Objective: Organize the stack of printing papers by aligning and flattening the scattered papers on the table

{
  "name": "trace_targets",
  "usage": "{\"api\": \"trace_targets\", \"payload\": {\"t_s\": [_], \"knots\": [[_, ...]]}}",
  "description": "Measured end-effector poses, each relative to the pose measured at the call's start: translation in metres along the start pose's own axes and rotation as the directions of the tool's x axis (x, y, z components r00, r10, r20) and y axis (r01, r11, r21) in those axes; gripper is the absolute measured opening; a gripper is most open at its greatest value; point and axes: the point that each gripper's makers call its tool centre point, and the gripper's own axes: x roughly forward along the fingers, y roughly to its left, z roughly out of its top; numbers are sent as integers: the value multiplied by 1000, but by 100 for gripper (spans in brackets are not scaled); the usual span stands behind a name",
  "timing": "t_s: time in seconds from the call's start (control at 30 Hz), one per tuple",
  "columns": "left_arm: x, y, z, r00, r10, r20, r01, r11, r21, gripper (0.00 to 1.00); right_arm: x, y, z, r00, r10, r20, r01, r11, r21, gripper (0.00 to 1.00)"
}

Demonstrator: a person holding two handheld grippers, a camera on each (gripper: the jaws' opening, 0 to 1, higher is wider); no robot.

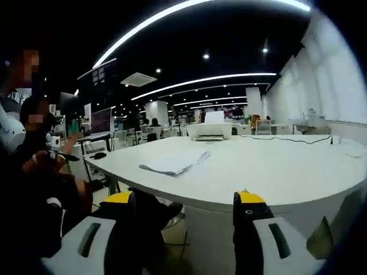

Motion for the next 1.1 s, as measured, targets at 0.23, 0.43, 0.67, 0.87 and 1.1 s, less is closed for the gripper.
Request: {"api": "trace_targets", "payload": {"t_s": [0.23, 0.43, 0.67, 0.87, 1.1], "knots": [[-18, -22, 3, 998, -8, 55, 9, 1000, -12, 79, -2, 17, 19, 998, 36, 48, -36, 999, -13, 62], [-19, -23, 9, 996, 5, 92, -3, 1000, -20, 79, -6, 15, 25, 996, 36, 85, -40, 998, 44, 61], [-17, -24, 8, 996, 1, 94, 1, 1000, -25, 79, -8, 16, 28, 994, 26, 105, -33, 997, 63, 60], [-15, -23, 2, 996, -1, 85, 4, 999, -35, 79, -3, 20, 25, 995, 29, 91, -34, 998, 57, 60], [-18, -20, -1, 996, 4, 87, 0, 999, -46, 79, 5, 29, 22, 996, 49, 78, -53, 998, 45, 59]]}}
